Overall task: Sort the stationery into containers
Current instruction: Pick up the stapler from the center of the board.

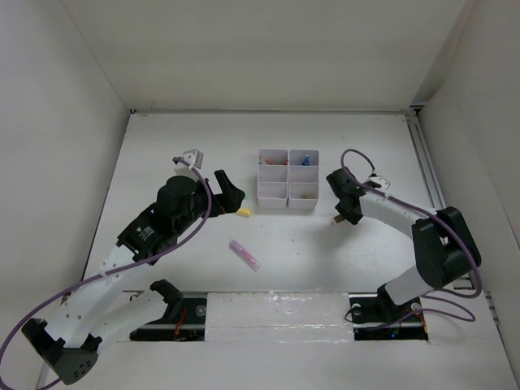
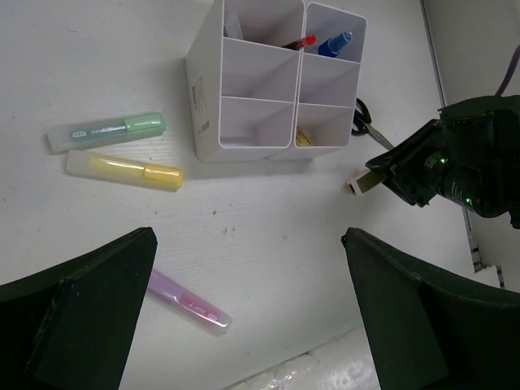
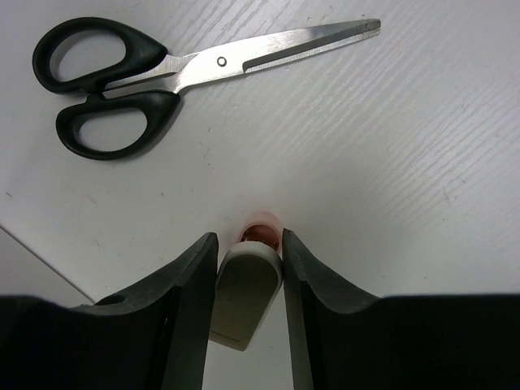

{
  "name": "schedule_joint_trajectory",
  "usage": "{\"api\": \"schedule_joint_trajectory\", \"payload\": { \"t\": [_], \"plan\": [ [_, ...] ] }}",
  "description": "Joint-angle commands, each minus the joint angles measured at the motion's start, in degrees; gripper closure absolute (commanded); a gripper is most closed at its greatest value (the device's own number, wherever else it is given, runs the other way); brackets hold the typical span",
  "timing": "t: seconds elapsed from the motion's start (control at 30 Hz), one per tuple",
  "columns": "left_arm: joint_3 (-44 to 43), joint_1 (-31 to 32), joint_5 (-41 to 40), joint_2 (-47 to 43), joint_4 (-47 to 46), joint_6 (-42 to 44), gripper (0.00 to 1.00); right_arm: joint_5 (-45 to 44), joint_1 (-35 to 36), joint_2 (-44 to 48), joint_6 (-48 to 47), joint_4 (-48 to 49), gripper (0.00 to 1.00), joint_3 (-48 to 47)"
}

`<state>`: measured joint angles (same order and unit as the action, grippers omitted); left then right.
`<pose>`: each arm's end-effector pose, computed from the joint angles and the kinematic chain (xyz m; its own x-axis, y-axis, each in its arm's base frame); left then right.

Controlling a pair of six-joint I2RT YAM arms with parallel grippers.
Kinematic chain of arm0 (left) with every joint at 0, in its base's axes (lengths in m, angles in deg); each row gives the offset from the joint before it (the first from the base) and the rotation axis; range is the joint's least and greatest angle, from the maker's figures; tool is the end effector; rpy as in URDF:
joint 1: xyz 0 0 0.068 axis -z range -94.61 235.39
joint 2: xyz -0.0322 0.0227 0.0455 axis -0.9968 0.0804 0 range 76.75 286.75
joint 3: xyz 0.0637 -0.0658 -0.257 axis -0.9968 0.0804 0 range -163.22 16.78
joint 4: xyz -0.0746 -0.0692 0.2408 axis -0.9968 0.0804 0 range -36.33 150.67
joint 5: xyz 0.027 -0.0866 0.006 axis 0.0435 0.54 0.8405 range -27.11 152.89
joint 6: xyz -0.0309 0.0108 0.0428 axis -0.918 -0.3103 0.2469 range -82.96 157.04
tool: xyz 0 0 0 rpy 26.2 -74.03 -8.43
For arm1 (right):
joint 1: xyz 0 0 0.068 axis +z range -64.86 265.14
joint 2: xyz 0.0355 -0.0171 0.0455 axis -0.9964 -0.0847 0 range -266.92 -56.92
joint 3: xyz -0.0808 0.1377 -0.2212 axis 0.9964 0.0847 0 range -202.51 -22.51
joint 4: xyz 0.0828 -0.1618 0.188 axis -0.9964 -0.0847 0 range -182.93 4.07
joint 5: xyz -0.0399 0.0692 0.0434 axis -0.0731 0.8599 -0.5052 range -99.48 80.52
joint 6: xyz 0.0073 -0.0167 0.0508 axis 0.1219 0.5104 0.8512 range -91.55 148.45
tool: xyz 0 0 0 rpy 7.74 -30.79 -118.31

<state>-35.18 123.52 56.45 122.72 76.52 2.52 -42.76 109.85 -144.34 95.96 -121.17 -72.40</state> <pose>0.1429 -0.1071 0.3569 -0.4879 -0.3330 -0.8069 0.3067 0.8001 -0.5156 0.2532 0.0950 0.1764 -0.5184 0.6117 -0.5976 0.7244 0.6855 0.0732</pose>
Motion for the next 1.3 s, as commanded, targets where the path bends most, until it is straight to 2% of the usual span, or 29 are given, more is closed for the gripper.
{"api": "schedule_joint_trajectory", "payload": {
  "t": [0.0,0.03,0.07,0.2,0.43,0.57,0.63,0.93,1.07,1.17,1.27],
  "plan": [
    [0.6,-0.2,0.5,-0.9,-2.1,0.9,0.0,0.8,-0.4,-0.9,-1.0,-0.1,0.63,-1.5],
    [0.6,-0.2,0.5,-0.9,-2.1,0.9,0.0,1.3,-0.4,-0.9,-1.0,-0.1,0.72,-1.5],
    [0.6,-0.2,0.5,-0.9,-2.1,0.9,0.0,1.3,-0.4,-0.9,-1.0,-0.1,0.72,-1.5],
    [0.6,-0.2,0.5,-1.4,-2.1,0.9,0.0,1.3,-0.4,-1.4,-1.0,-0.6,1.0,-2.0],
    [0.6,-0.2,2.2,-0.9,-2.1,1.5,0.0,1.8,-0.4,1.4,-1.8,0.9,1.0,0.0],
    [1.2,-0.2,7.4,0.3,-4.9,3.1,0.0,1.8,3.0,6.9,-4.8,2.8,1.0,1.5],
    [1.8,-0.2,12.6,1.7,-7.2,3.7,0.0,1.2,4.5,9.4,-6.1,2.8,1.0,1.5],
    [7.6,-0.2,23.6,3.5,-17.8,2.6,0.0,2.2,6.2,22.2,-13.7,5.7,1.0,3.1],
    [11.1,-0.2,29.9,3.5,-26.1,1.4,0.0,11.1,7.5,30.0,-23.5,14.4,1.0,6.2],
    [12.9,-0.2,31.0,3.5,-31.5,0.9,0.0,17.4,9.5,37.1,-24.9,18.9,1.0,7.9],
    [12.3,3.2,30.3,5.3,-32.9,0.9,0.0,21.6,10.9,43.4,-25.4,22.8,1.0,9.9]
  ]
}}
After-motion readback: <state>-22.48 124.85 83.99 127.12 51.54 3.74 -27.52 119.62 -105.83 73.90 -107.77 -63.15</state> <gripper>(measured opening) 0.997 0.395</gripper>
